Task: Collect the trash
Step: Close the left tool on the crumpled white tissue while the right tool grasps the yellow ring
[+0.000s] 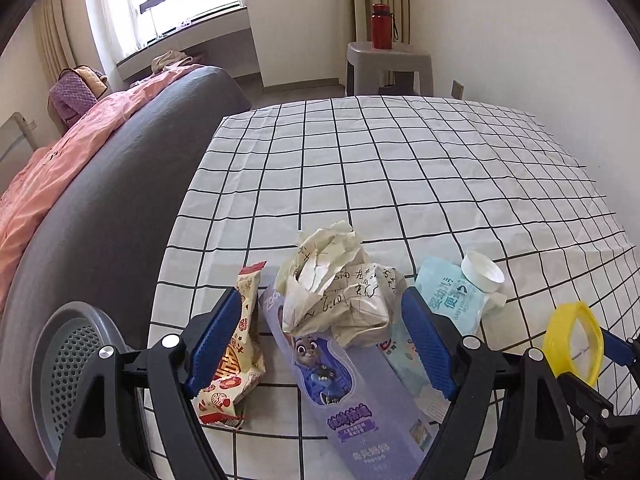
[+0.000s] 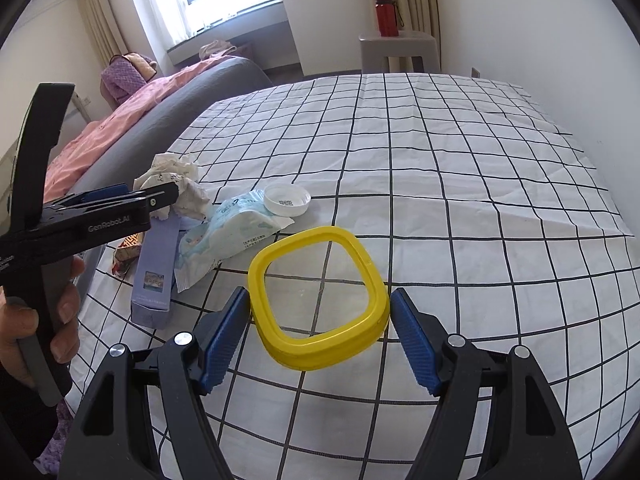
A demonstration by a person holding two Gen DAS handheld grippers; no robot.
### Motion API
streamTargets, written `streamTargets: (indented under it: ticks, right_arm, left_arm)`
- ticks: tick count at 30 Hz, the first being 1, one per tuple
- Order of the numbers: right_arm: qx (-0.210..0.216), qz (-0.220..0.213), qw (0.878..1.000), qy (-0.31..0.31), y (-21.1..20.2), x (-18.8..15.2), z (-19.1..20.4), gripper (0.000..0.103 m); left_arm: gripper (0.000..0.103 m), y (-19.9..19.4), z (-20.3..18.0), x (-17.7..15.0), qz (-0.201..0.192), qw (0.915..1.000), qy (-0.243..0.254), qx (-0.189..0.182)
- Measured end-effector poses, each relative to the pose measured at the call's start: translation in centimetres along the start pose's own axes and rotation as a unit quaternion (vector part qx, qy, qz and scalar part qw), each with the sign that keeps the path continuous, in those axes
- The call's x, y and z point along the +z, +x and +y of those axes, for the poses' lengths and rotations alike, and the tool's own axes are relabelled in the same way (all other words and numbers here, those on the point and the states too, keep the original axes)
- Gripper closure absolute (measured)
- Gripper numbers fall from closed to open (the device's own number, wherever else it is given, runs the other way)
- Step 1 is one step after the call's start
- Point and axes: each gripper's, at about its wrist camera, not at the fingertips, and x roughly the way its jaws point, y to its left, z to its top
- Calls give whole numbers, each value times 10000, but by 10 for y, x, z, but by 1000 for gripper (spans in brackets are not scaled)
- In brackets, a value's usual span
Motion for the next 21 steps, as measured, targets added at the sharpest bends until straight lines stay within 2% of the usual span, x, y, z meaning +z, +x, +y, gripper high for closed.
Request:
streamTargets:
  ticks: [6,8,11,15,21]
  right_arm:
    - [50,-33,10000,0,-3,-1,0,33]
    - [54,-30,10000,9,-3,-1,-1,33]
    - [63,-38,10000,2,-3,-1,0,33]
    - [36,-42,10000,-5,-4,-2,0,33]
    - [-35,-11,10000,10,-1,-2,1,33]
  left_arm:
    - [27,4,-6,2,-63,9999,90,62]
    - [43,4,-8,2,-73,9998,154,72]
    - [50,2,-10,2,-83,9998,169,51]
    - [52,-7,-10,0,-149,9996,236,108]
    - [52,-37,2,1,-336,9994,81,-2]
